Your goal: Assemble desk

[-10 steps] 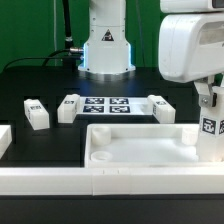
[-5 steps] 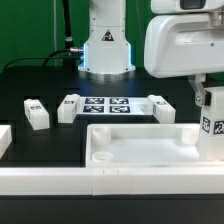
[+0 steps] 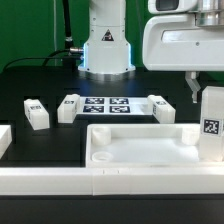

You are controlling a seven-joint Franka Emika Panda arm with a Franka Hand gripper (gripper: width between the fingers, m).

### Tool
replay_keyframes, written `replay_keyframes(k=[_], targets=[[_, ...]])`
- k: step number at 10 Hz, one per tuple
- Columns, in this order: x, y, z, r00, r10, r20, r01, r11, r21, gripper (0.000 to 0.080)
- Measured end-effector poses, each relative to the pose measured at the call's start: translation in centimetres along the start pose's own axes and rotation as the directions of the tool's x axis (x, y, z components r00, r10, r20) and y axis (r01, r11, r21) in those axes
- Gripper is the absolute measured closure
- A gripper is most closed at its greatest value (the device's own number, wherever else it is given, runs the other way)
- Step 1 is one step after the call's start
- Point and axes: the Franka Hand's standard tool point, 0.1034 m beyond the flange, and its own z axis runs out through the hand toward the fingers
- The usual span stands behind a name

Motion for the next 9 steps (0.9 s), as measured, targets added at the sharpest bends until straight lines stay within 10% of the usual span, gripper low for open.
replay_keyframes(k=[6, 8, 9], targets=[[-0.21, -0.11, 0.00, 0.940, 0.341, 0.022, -0.341, 0.940, -0.001, 0.0512], [-0.24, -0.06, 0.02, 0.972, 0.234, 0.024, -0.234, 0.972, -0.001, 0.0220], [-0.26, -0.07, 0.01, 0.993, 0.112, 0.024, -0.112, 0.994, 0.001, 0.0220]])
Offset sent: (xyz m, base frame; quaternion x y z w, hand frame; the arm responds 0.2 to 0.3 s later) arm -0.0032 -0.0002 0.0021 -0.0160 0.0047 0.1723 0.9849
